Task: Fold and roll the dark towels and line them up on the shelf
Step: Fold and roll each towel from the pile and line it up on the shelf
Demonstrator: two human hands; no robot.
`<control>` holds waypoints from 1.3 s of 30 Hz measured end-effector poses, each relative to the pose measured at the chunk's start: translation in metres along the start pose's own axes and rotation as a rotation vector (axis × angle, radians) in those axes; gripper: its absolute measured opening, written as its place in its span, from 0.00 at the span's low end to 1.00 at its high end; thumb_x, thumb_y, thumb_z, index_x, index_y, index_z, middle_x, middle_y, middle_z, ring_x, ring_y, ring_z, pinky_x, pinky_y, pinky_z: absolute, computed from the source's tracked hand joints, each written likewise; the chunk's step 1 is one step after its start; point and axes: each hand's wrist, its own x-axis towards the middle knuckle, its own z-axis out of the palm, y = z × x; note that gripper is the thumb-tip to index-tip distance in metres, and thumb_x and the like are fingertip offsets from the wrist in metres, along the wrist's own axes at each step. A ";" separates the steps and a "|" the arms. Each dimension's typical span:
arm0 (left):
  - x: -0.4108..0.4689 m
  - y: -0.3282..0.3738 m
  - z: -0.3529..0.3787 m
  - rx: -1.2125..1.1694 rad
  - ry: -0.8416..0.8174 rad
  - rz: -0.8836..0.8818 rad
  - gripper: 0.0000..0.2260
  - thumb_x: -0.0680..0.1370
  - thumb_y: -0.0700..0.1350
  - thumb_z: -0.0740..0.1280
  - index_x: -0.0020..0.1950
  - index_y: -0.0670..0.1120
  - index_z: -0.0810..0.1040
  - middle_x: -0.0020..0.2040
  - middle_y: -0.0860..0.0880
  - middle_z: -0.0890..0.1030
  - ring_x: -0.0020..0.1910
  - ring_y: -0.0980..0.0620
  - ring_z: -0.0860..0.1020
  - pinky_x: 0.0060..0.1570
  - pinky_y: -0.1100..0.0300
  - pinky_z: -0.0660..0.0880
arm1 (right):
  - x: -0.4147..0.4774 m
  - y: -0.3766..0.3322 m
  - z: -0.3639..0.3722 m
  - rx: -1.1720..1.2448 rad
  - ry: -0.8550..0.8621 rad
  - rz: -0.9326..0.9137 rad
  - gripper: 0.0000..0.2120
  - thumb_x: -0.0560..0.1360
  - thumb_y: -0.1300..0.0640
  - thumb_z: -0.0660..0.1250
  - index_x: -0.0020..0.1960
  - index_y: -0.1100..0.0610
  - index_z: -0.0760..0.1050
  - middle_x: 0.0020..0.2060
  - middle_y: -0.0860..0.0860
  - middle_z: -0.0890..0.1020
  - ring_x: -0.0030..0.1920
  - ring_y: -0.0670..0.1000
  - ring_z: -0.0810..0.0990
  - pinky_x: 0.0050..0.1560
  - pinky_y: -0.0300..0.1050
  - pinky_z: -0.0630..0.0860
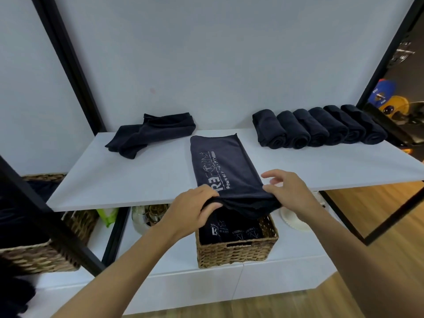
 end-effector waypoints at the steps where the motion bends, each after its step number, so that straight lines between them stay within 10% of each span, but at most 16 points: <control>1: 0.004 0.000 -0.002 -0.062 -0.006 -0.033 0.09 0.80 0.51 0.62 0.52 0.47 0.79 0.45 0.54 0.81 0.41 0.55 0.77 0.42 0.59 0.73 | -0.006 -0.001 -0.002 -0.092 0.094 -0.129 0.07 0.77 0.52 0.67 0.55 0.43 0.78 0.54 0.48 0.79 0.52 0.48 0.78 0.52 0.42 0.72; 4: 0.018 0.005 -0.011 -0.187 0.001 -0.124 0.04 0.79 0.47 0.66 0.49 0.48 0.80 0.43 0.54 0.82 0.41 0.58 0.77 0.43 0.62 0.72 | -0.031 -0.015 0.003 0.002 0.060 -0.459 0.18 0.71 0.33 0.66 0.59 0.37 0.74 0.58 0.37 0.75 0.58 0.39 0.75 0.56 0.38 0.69; 7: 0.030 0.005 -0.020 -0.238 -0.032 -0.197 0.04 0.78 0.48 0.68 0.46 0.50 0.81 0.41 0.56 0.82 0.41 0.60 0.78 0.42 0.65 0.72 | -0.043 -0.020 0.037 -0.483 -0.068 -0.567 0.40 0.68 0.32 0.67 0.74 0.43 0.58 0.68 0.42 0.67 0.66 0.46 0.69 0.64 0.48 0.66; 12: 0.035 -0.004 -0.036 -0.261 -0.105 -0.302 0.07 0.78 0.51 0.68 0.42 0.53 0.81 0.37 0.57 0.81 0.37 0.63 0.76 0.37 0.71 0.69 | -0.025 -0.005 0.032 -0.478 0.050 -0.563 0.20 0.76 0.60 0.61 0.67 0.47 0.69 0.54 0.43 0.77 0.51 0.49 0.77 0.58 0.50 0.69; 17: 0.036 -0.009 -0.040 -0.308 -0.129 -0.374 0.08 0.80 0.47 0.66 0.46 0.47 0.83 0.43 0.52 0.83 0.44 0.54 0.80 0.48 0.58 0.74 | -0.004 0.006 0.005 -0.147 -0.176 -0.492 0.14 0.78 0.59 0.67 0.56 0.40 0.74 0.47 0.33 0.78 0.48 0.34 0.77 0.47 0.28 0.70; 21: 0.041 -0.015 -0.030 -0.397 -0.062 -0.515 0.03 0.78 0.45 0.69 0.48 0.48 0.82 0.48 0.55 0.82 0.50 0.56 0.79 0.48 0.61 0.73 | 0.026 0.003 0.002 -0.043 -0.285 -0.364 0.09 0.77 0.57 0.68 0.55 0.46 0.79 0.46 0.47 0.83 0.47 0.48 0.81 0.51 0.46 0.78; 24: 0.038 -0.018 -0.017 -0.271 -0.031 -0.598 0.04 0.75 0.46 0.72 0.46 0.50 0.78 0.41 0.58 0.77 0.41 0.58 0.76 0.37 0.68 0.68 | 0.036 0.004 0.011 -0.135 -0.322 -0.334 0.09 0.76 0.56 0.70 0.54 0.45 0.77 0.46 0.46 0.80 0.46 0.47 0.79 0.46 0.39 0.75; 30: 0.009 -0.016 0.007 0.459 0.151 0.144 0.14 0.75 0.57 0.69 0.48 0.46 0.80 0.51 0.49 0.78 0.50 0.47 0.74 0.49 0.50 0.72 | 0.047 0.009 0.017 -0.112 -0.326 -0.278 0.11 0.74 0.55 0.72 0.54 0.44 0.75 0.47 0.43 0.77 0.44 0.42 0.77 0.42 0.34 0.69; 36: 0.004 -0.019 0.018 0.618 0.136 0.235 0.07 0.74 0.42 0.68 0.51 0.43 0.79 0.48 0.47 0.80 0.49 0.45 0.76 0.52 0.52 0.67 | 0.054 0.003 0.015 -0.125 -0.325 -0.176 0.13 0.72 0.54 0.75 0.53 0.49 0.76 0.44 0.46 0.76 0.42 0.43 0.75 0.41 0.36 0.68; 39: 0.014 -0.020 0.005 0.430 0.033 0.110 0.11 0.76 0.48 0.61 0.51 0.46 0.80 0.46 0.52 0.81 0.48 0.49 0.75 0.50 0.58 0.64 | 0.040 0.004 0.015 -0.252 -0.073 -0.502 0.11 0.72 0.52 0.74 0.53 0.47 0.77 0.48 0.43 0.75 0.47 0.45 0.75 0.49 0.40 0.71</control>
